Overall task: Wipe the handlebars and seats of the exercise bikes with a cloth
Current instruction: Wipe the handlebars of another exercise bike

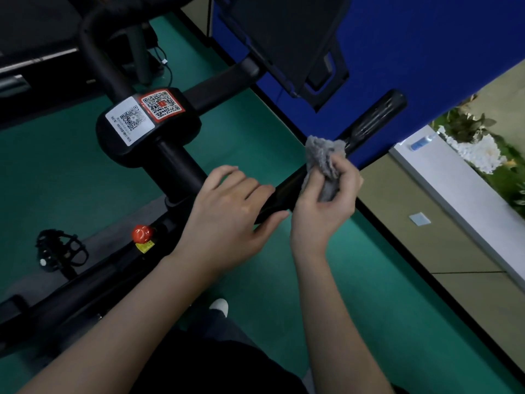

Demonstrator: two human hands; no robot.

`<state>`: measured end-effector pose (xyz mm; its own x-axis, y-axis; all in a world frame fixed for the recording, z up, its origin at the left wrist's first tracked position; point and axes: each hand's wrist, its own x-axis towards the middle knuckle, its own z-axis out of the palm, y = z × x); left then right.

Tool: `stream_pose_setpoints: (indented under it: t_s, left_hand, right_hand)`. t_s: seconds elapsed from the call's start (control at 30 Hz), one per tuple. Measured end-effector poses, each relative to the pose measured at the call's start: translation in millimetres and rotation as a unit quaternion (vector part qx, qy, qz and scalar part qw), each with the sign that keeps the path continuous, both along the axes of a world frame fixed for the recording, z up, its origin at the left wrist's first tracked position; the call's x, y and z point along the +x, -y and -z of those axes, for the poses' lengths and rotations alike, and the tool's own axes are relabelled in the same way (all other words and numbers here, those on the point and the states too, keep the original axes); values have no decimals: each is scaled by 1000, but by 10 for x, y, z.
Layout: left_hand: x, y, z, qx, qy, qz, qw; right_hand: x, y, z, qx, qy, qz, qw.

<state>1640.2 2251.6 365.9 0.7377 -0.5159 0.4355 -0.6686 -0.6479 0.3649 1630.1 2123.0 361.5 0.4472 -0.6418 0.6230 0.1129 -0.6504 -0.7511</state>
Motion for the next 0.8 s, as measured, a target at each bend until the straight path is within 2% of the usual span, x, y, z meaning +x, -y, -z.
stream_pose_setpoints:
  t_s: [0.2,0.4,0.47,0.57,0.8]
  left_hand:
    - [-19,36,14,-21,-15,-13,1000]
    - [-25,60,12,-16,-17,-25,999]
    - [-27,62,11,-19,-17,-28,999]
    - [-27,65,11,-19,-17,-30,999]
    - [-31,69,18,-19,-11,-35,999]
  right_hand:
    - [22,97,13,133,9,29,991]
    - [-195,-132,116,134,18,3,991]
    - [-191,-111,137,162,17,11,987]
    - [-86,-50,90,256,33,45,965]
    - [-181,-328,179,446,38,34,893]
